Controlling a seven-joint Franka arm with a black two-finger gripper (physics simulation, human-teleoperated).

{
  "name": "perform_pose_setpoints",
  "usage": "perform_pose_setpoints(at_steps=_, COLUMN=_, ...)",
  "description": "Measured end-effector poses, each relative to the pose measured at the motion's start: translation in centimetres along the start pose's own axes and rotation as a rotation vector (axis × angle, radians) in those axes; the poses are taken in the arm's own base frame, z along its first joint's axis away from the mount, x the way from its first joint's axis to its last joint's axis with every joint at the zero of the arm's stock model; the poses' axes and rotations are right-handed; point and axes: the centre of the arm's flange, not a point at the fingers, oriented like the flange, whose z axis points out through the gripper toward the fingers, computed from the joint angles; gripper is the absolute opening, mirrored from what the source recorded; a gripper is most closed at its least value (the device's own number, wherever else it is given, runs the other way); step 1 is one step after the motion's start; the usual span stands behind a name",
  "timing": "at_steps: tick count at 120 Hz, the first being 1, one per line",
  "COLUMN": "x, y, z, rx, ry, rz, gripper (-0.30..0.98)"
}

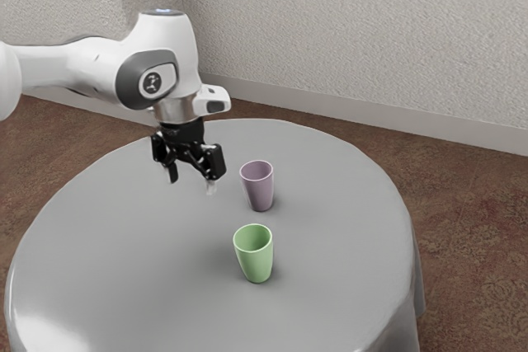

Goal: Place the right cup onto the left cup

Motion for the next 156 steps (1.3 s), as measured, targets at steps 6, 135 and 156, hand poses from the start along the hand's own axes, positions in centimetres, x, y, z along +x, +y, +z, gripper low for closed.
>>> perform_pose_setpoints(at_steps=6, x=-0.1, y=0.4, z=0.3, rx=-0.005, ry=-0.006, rz=-0.015, gripper=0.69)
perform_pose_setpoints(at_steps=135, x=0.5, y=3.5, z=4.6, rx=-0.009, ry=-0.044, rz=-0.154, gripper=0.69)
perform_pose_setpoints(at_steps=156, x=1.3, y=3.8, z=5.8, rx=-0.01, ry=-0.059, rz=-0.159, gripper=0.69)
